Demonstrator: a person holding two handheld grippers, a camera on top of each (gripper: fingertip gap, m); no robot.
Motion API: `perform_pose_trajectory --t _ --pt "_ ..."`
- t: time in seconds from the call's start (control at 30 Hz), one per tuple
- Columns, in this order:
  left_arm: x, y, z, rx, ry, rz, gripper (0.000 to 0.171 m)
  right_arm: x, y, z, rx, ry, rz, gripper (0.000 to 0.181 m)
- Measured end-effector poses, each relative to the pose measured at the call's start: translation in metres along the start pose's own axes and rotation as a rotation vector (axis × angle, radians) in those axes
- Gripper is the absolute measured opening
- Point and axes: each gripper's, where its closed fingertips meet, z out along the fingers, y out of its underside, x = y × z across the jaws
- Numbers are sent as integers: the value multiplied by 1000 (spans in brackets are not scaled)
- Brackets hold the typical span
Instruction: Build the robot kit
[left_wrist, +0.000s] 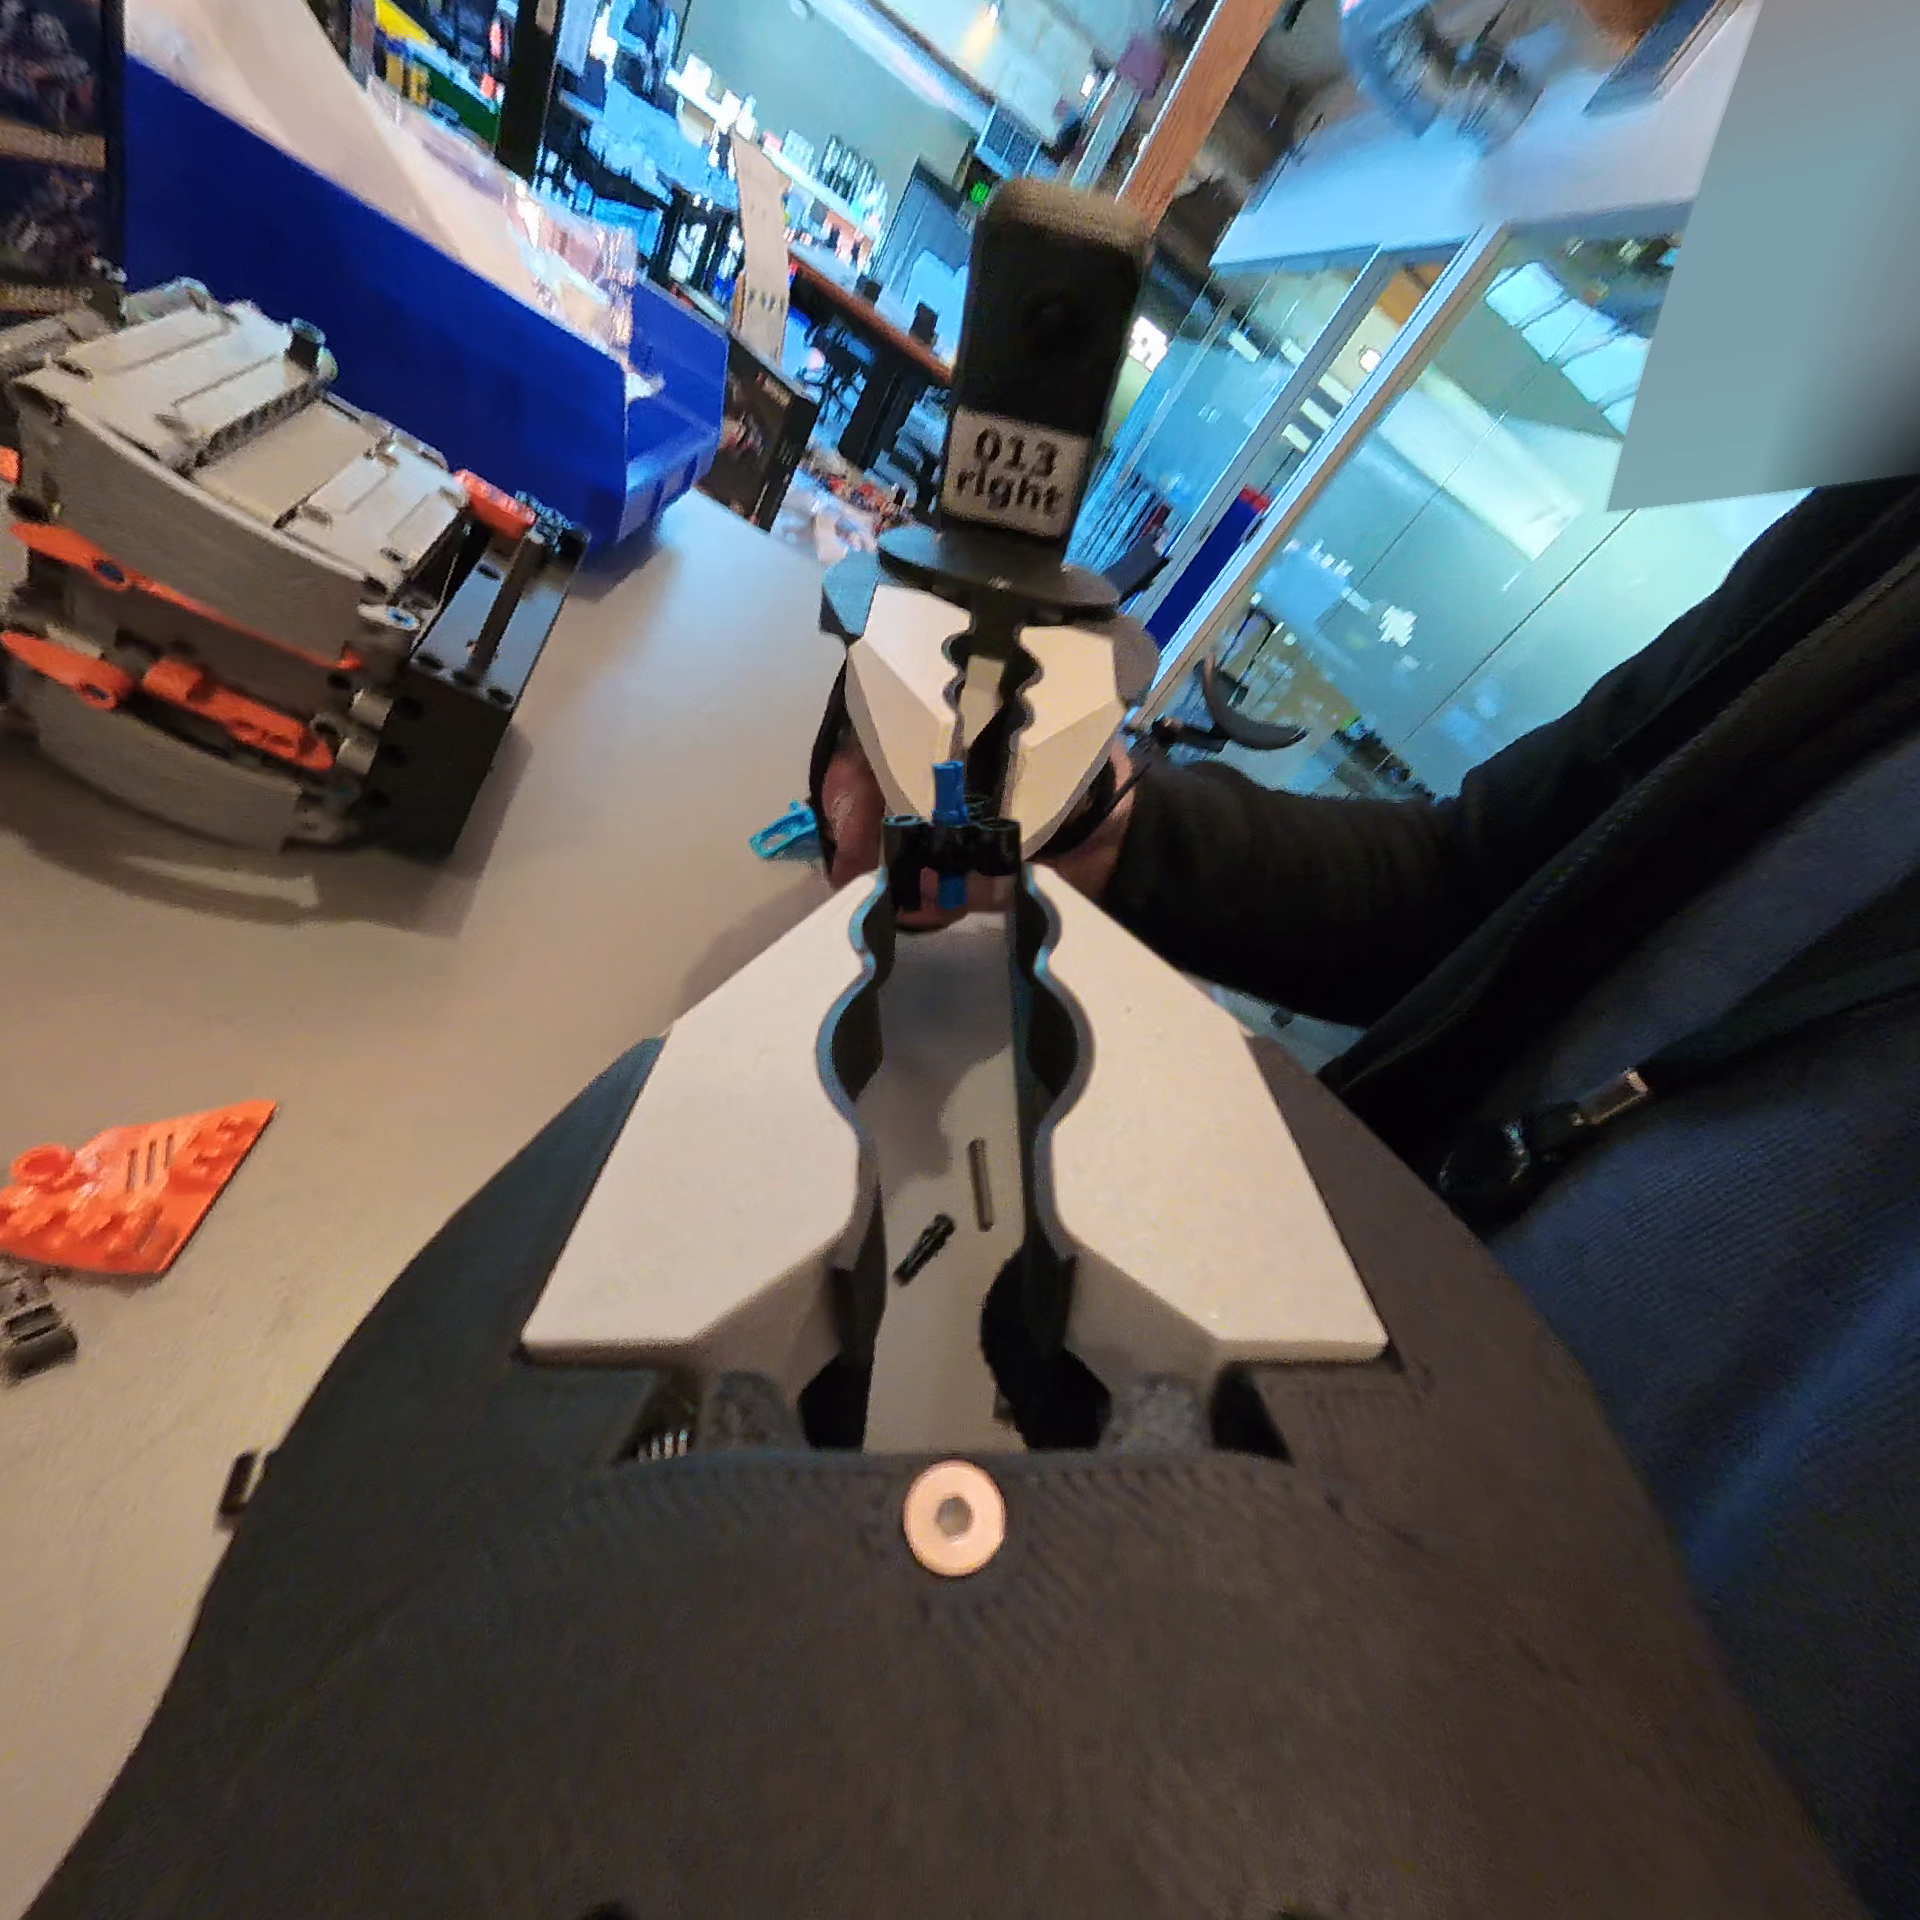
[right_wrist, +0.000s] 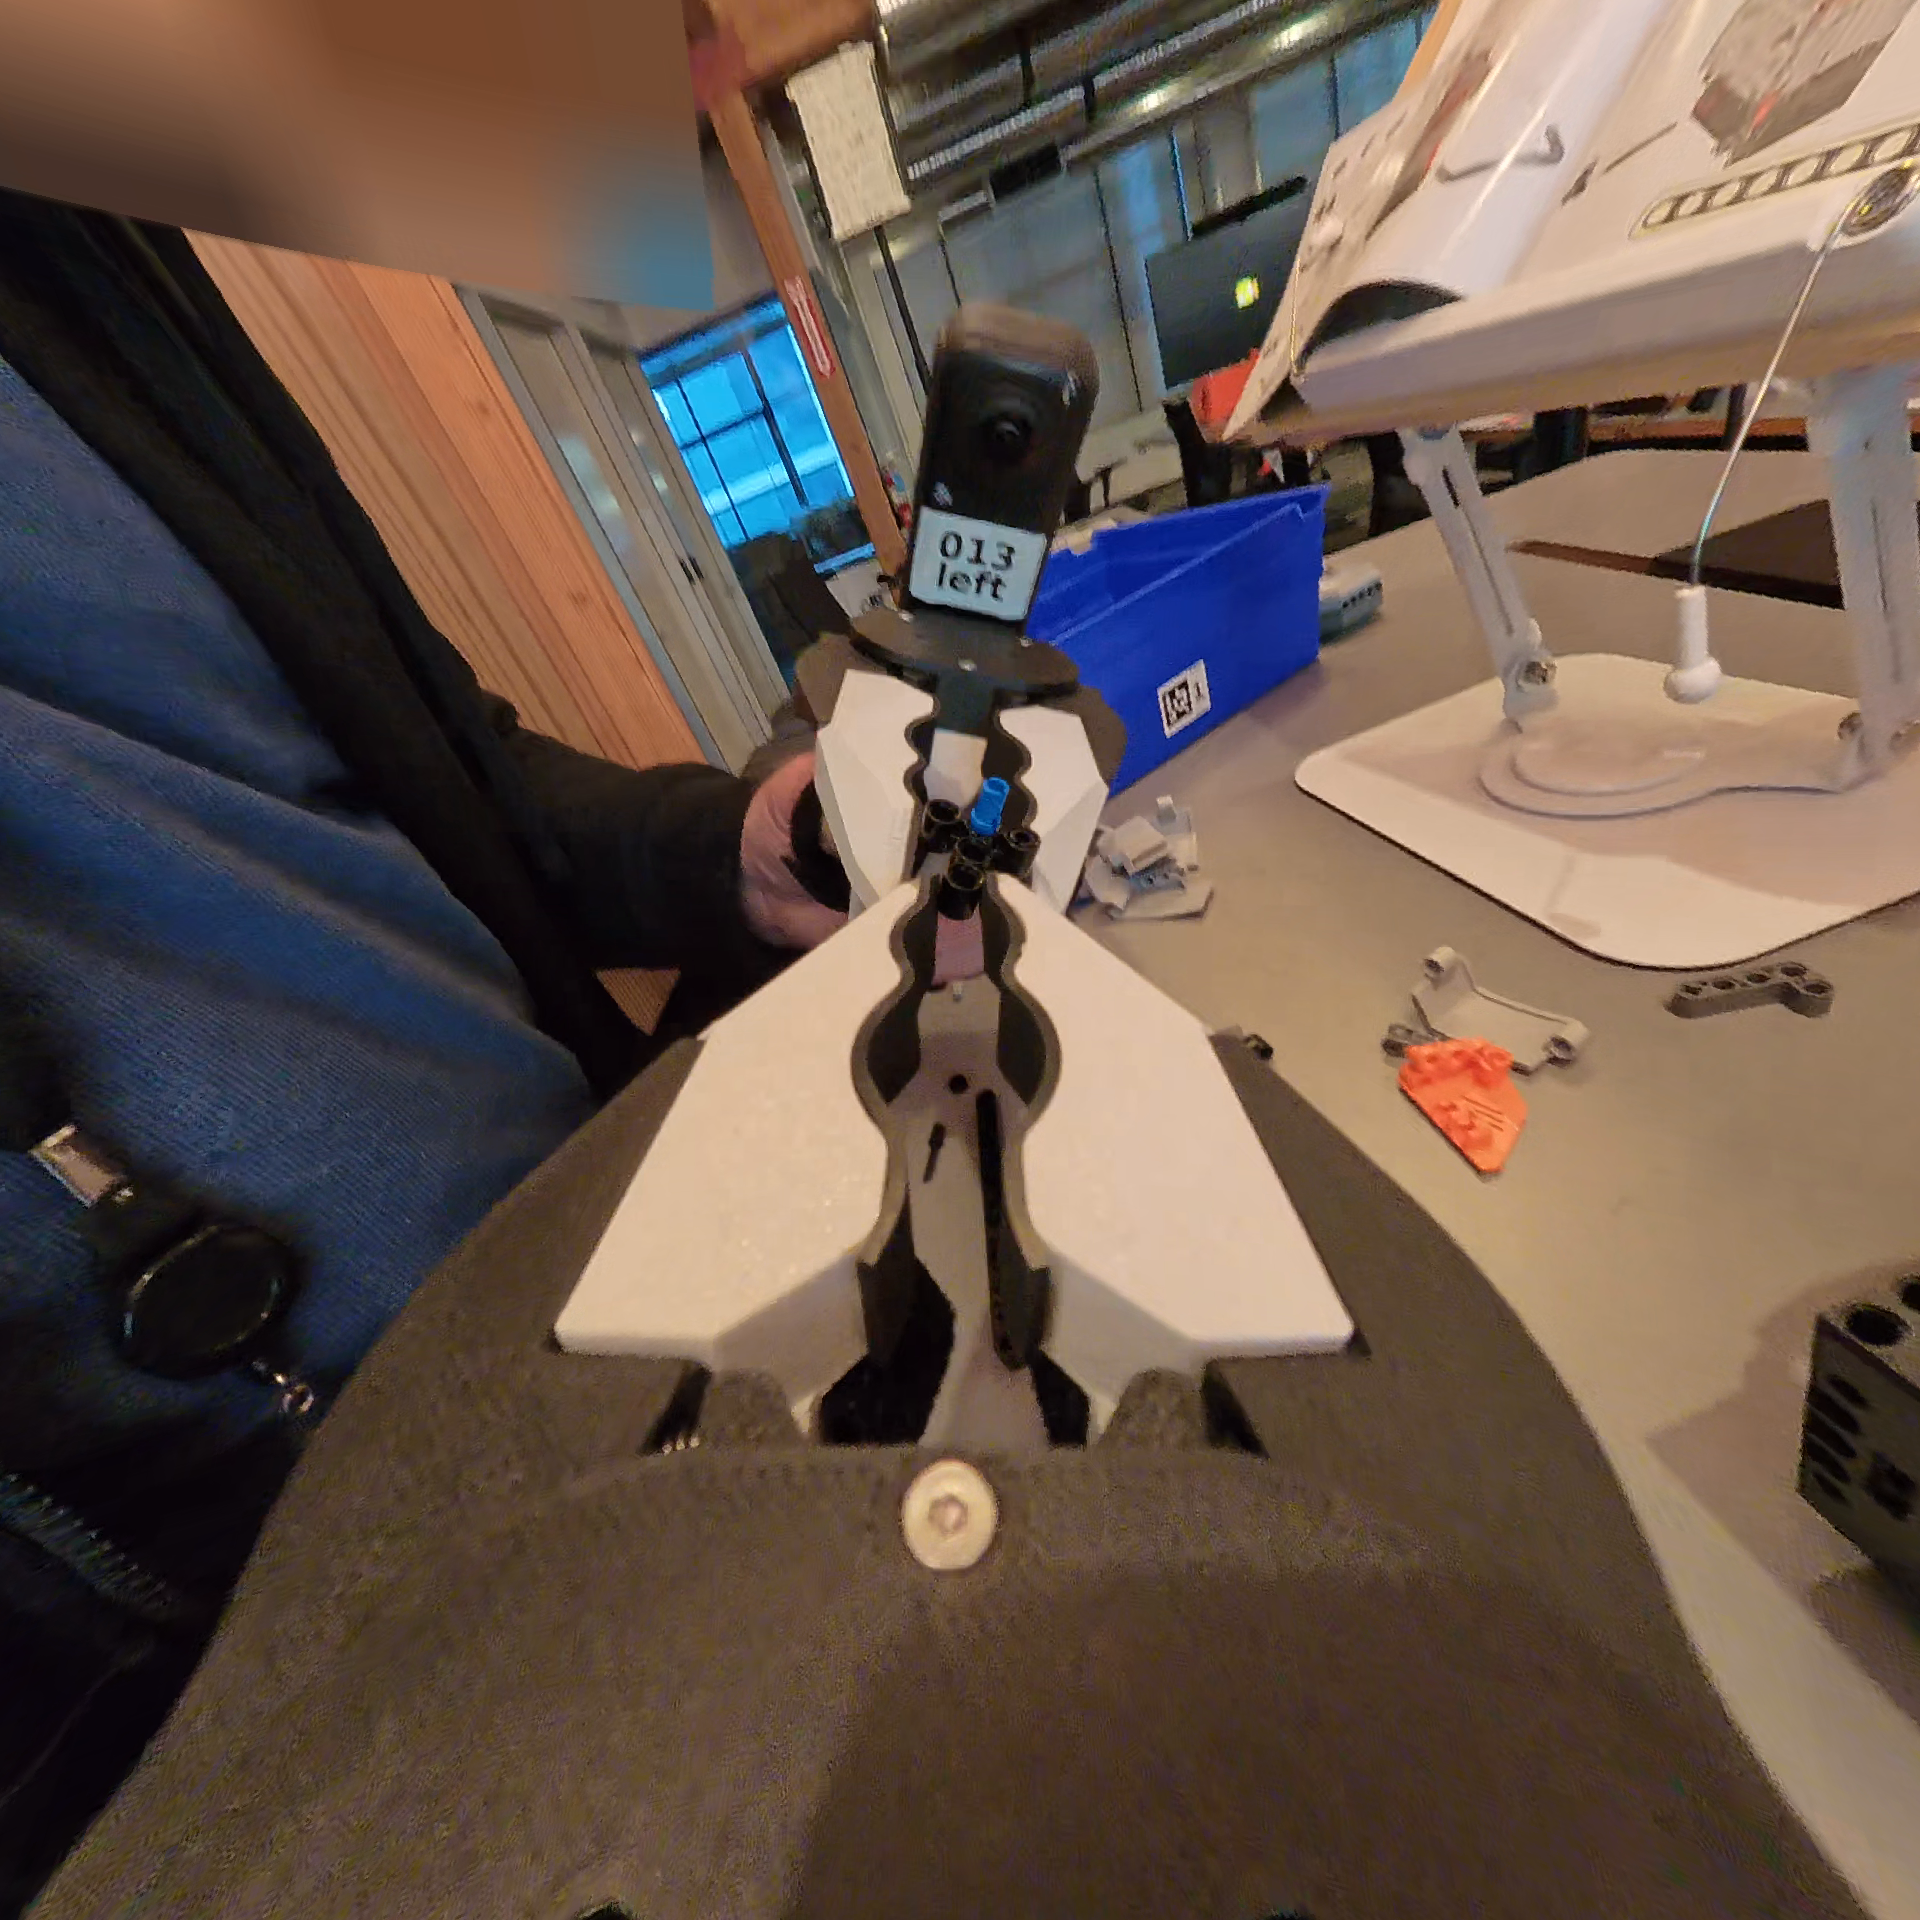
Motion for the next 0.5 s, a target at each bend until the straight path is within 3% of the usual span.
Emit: perform_pose_trajectory --t 0.17,0.5 --pt "4 -16 -3 117 55 -74 27 -3 -12 -3 94 -39 51 5" --pt "11 -30 -2 173 52 -62 22 -4 -14 -2 138 -45 70 5"
